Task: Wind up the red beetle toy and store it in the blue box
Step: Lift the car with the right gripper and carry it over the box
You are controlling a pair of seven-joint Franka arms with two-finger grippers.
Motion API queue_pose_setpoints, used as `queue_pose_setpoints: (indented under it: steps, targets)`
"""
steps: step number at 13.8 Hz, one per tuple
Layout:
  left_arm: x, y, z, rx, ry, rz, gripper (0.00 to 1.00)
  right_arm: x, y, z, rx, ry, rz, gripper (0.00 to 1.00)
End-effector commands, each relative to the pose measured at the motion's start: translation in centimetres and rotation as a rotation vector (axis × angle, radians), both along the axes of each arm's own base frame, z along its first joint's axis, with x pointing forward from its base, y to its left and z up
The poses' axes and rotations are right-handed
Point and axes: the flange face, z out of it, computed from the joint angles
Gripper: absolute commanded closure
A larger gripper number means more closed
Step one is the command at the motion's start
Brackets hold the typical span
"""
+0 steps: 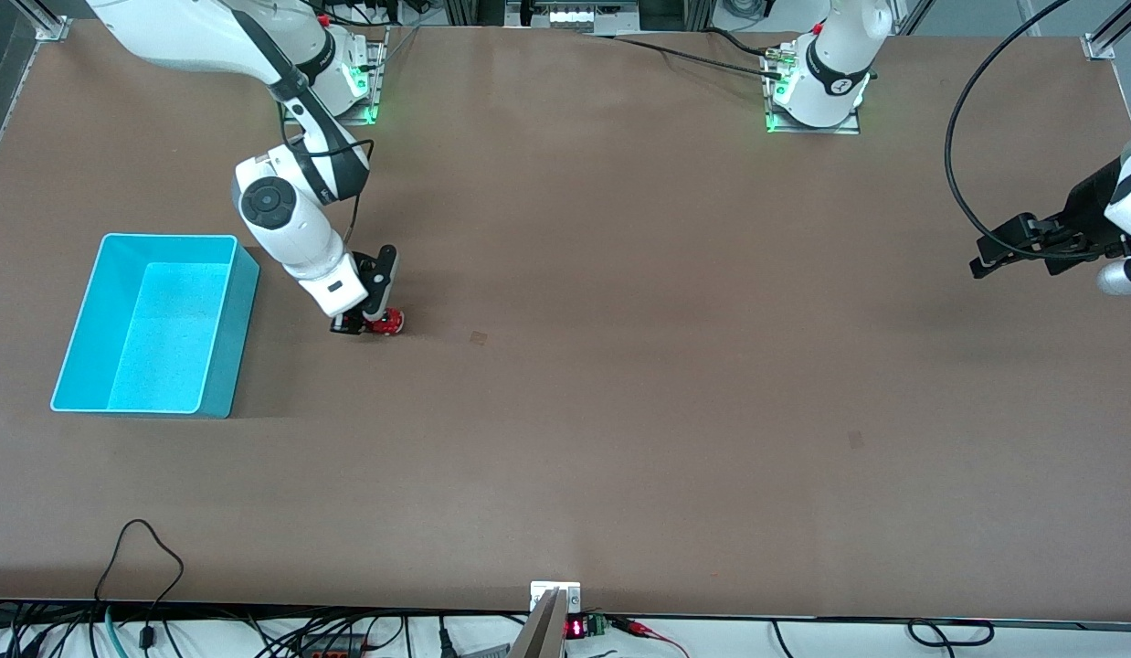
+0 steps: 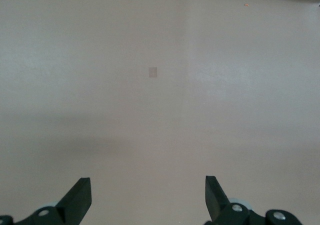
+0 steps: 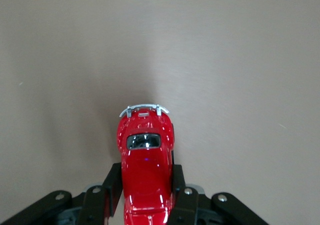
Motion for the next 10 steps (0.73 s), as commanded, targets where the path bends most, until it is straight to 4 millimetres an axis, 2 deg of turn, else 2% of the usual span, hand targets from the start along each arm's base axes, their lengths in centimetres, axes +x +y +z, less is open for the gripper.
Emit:
queue_pose_setpoints:
  steps: [1,2,3,4,5,7,10]
  targets:
    - [-0.3,-0.2,0.2,0.003,0.003,-0.008,0.0,0.4,-0.9,6.0,-0.046,-0.023,-0.218,1.0]
    - [-0.3,-0.2,0.2,0.003,0.001,-0.008,0.0,1.0,-1.5,8.2,-0.068,-0.023,-0.314,1.0]
    - [-0.2,-0.2,0.1,0.003,0.003,-0.008,0.0,2.1,-2.9,10.4,-0.076,-0.034,-0.397,1.0]
    - [-0.3,-0.1,0.0,0.003,0.004,-0.006,0.0,3.1,-4.4,12.4,-0.077,-0.052,-0.464,1.0]
    - [-0.2,-0.1,0.0,0.003,0.001,-0.006,0.0,4.0,-6.9,13.5,-0.079,-0.064,-0.544,1.0]
    - [-0.1,-0.1,0.0,0.003,-0.002,-0.008,0.0,5.1,-12.0,14.5,-0.08,-0.077,-0.717,1.0]
    - [-0.1,-0.1,0.1,0.003,-0.003,-0.007,0.0,4.9,-20.5,14.4,-0.013,-0.037,-1.079,1.0]
